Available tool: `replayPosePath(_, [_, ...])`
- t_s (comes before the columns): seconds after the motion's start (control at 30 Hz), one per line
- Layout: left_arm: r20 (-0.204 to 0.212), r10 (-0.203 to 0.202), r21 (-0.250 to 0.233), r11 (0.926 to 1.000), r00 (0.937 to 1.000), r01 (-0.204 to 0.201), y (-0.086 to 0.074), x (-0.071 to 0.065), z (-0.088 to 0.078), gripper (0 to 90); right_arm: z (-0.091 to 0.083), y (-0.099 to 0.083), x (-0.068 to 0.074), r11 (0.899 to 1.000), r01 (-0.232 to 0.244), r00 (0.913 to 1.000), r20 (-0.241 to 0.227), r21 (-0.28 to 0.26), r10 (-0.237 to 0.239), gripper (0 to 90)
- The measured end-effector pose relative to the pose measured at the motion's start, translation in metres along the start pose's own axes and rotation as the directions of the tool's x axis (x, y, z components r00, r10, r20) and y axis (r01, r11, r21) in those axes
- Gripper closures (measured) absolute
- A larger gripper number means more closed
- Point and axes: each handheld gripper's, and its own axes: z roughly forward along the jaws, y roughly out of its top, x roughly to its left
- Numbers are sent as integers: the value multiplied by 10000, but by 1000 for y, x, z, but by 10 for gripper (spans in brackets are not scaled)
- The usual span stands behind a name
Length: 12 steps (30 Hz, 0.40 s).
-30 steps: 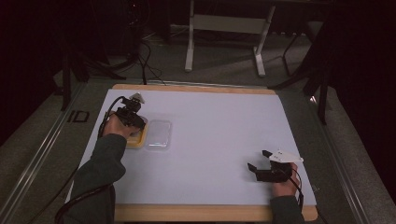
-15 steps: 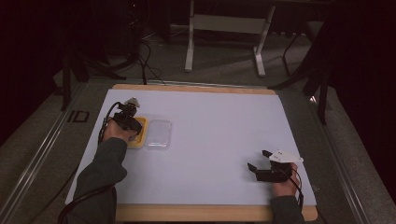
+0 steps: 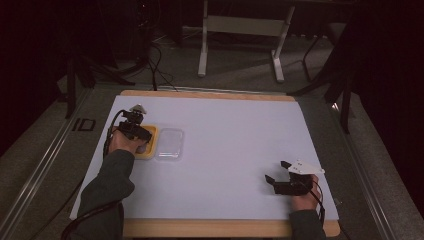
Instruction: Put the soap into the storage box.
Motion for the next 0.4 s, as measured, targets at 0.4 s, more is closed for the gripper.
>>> replayPosePath(0.4, [525,1903,-3098,9364,9803,-1652,-45,-30,-40,325,0,0,0,10000,-70,10000,1,63,69,147])
